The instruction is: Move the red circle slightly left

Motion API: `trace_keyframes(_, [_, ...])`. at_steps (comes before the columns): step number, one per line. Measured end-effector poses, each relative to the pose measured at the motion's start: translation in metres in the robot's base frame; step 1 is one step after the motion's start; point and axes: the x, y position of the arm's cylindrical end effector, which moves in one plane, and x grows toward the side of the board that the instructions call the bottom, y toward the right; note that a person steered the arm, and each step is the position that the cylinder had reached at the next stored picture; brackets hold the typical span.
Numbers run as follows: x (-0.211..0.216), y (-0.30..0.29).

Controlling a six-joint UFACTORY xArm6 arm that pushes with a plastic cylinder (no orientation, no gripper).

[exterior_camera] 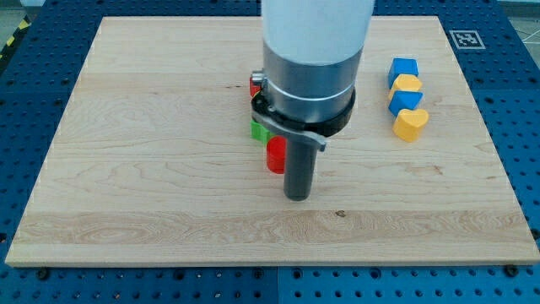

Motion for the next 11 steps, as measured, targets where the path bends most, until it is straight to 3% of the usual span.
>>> trace_keyframes(3, [-0.032, 0.011])
trace_keyframes(11, [-0.041, -0.006])
